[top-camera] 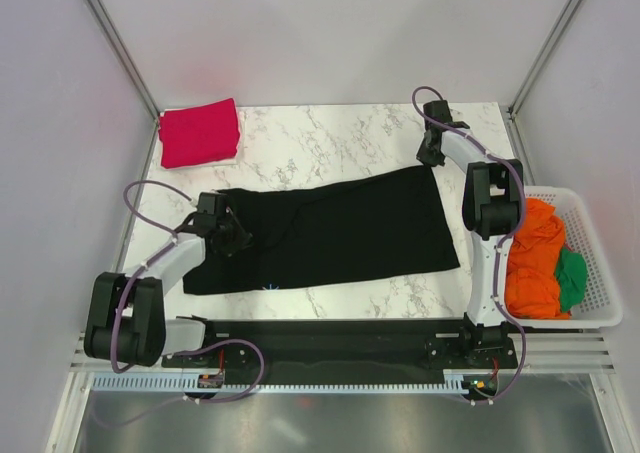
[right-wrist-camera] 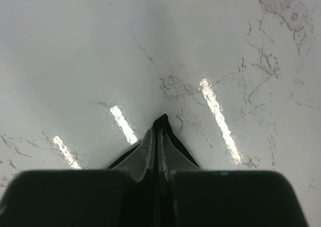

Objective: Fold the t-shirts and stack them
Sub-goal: Fold the tshirt

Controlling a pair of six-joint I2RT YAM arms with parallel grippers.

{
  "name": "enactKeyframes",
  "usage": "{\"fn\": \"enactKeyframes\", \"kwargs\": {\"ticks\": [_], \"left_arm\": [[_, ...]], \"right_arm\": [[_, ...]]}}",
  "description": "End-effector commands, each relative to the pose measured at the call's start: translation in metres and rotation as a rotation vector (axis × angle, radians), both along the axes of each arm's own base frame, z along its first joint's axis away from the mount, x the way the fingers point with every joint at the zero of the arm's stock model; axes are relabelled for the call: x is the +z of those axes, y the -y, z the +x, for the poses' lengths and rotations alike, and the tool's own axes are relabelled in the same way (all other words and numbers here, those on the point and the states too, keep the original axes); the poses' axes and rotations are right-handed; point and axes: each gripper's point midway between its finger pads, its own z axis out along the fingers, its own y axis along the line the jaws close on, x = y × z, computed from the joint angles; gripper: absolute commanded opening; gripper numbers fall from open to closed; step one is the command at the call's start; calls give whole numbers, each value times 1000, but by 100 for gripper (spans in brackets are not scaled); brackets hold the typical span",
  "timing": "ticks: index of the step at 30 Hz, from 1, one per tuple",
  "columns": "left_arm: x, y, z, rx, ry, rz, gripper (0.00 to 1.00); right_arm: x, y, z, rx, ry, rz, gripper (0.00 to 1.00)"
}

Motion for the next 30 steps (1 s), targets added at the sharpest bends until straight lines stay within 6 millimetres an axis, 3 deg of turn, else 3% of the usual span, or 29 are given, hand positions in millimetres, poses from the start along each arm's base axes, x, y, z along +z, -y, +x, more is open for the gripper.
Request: {"fn": "enactKeyframes", "kwargs": {"ticks": [1, 5, 7, 8, 11, 17, 22, 30], "left_arm": [[49, -3, 20, -18, 105, 32, 2], [101, -14, 31, -4, 180, 93, 2], [111, -17, 24, -6, 171, 107, 2], [125, -17, 24, -6, 200, 104, 2], [139, -19, 13, -5, 206, 103, 2], [144, -21, -17, 17, 195, 81, 2], [147, -22, -42, 37, 212, 53, 2], [137, -29, -77, 54, 162, 61, 2]], "right_arm": [[23, -11, -8, 31, 3, 57, 3], [64, -22, -12, 87, 66, 102, 0], [73, -25, -17, 108, 76, 112, 0], [79, -28, -25, 119, 76, 120, 0], [85, -29, -45, 130, 70, 122, 0], [91, -26, -88, 132, 69, 109, 0], [94, -15, -112, 109, 72, 68, 0], [72, 9, -145, 30, 14, 39, 0]]}}
